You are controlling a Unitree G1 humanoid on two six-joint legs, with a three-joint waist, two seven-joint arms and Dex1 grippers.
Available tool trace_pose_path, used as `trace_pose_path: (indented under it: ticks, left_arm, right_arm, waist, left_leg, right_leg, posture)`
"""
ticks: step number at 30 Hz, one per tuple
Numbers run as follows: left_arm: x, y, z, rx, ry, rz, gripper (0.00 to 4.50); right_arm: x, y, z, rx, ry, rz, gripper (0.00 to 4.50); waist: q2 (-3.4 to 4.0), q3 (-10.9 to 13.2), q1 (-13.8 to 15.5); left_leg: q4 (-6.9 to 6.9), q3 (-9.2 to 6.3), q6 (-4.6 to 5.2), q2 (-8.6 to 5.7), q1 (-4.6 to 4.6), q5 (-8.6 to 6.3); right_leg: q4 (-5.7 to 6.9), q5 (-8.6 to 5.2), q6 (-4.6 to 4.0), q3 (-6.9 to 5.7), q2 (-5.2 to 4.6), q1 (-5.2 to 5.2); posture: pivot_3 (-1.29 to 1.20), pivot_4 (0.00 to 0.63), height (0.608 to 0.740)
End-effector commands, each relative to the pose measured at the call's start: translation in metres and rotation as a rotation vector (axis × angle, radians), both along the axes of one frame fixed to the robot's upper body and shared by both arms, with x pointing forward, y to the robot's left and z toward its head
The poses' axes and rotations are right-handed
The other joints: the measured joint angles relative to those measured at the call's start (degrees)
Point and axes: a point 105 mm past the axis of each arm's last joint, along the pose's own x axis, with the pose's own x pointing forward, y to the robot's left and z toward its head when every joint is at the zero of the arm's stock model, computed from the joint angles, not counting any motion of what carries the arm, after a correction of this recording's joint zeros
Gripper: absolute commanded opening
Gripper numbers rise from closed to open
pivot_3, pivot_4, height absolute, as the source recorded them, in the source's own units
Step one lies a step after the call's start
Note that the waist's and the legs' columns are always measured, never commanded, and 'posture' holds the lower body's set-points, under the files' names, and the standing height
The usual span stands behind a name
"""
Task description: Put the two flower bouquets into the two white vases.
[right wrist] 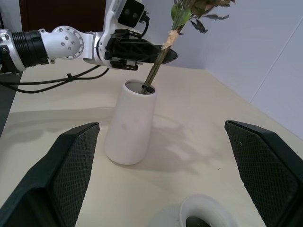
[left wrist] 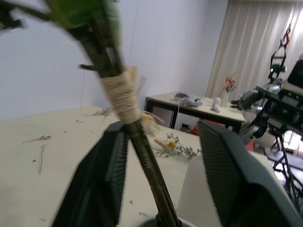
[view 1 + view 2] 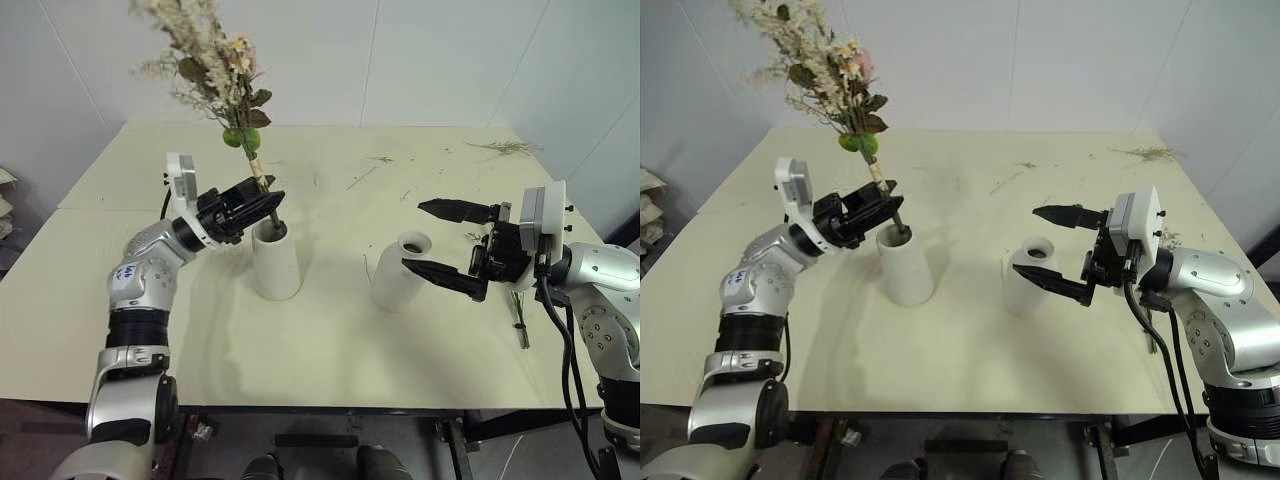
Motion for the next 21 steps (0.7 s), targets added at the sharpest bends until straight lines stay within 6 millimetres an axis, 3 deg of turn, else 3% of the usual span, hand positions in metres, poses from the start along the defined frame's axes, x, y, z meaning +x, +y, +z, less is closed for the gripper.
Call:
trace_pose_path:
  ticks: [1, 4, 12, 16, 21]
  left_arm:
    - [-0.013, 0.011, 0.013, 0.128, -0.098, 0.023, 3.67]
    - [-0.020, 0.021, 0.025, 0.169, -0.159, 0.025, 4.47]
    - [-0.024, 0.035, 0.013, 0.327, -0.144, 0.033, 4.47]
    - [-0.015, 0.056, -0.004, 0.555, -0.135, 0.109, 4.47]
    - [-0.009, 0.059, 0.006, 0.632, -0.165, 0.095, 4.47]
  right_arm:
    - [-0.007, -0.002, 0.009, 0.025, -0.046, 0.003, 4.50]
    - [-0.005, -0.005, 0.009, 0.031, -0.044, -0.009, 4.50]
    - [-0.005, -0.010, 0.005, 0.020, -0.030, -0.032, 4.50]
    - [0.001, -0.025, 0.008, 0.002, -0.011, -0.114, 4.50]
    - [0.004, -0.044, 0.018, -0.009, 0.008, -0.207, 4.50]
  waist:
    - [0.00, 0.0, -0.1]
    - [0.00, 0.0, -0.1]
    - [0.00, 0.0, 0.0]
    - [0.01, 0.0, -0.1]
    - [0.00, 0.0, 0.0]
  left_leg:
    - [0.00, 0.00, 0.00, 0.00, 0.00, 0.00]
    - [-0.02, 0.00, 0.00, 0.01, 0.01, 0.00]
    - [-0.03, 0.00, 0.00, 0.01, 0.00, 0.00]
    - [-0.06, 0.00, 0.01, 0.01, 0.00, -0.01]
    - [-0.06, 0.01, 0.02, 0.01, 0.01, -0.01]
  right_leg:
    - [0.00, 0.00, 0.00, 0.00, 0.00, 0.00]
    - [-0.01, 0.00, 0.00, 0.00, 0.01, 0.00]
    - [-0.06, 0.00, -0.01, 0.00, 0.00, 0.02]
    - [-0.07, 0.00, -0.01, 0.00, 0.01, 0.01]
    - [-0.06, -0.02, -0.04, -0.01, 0.01, 0.01]
  posture:
    - [0.00, 0.150, 0.740]
    - [0.00, 0.150, 0.740]
    - [0.00, 0.150, 0.740]
    - [0.00, 0.150, 0.740]
    - [0.00, 0.150, 0.740]
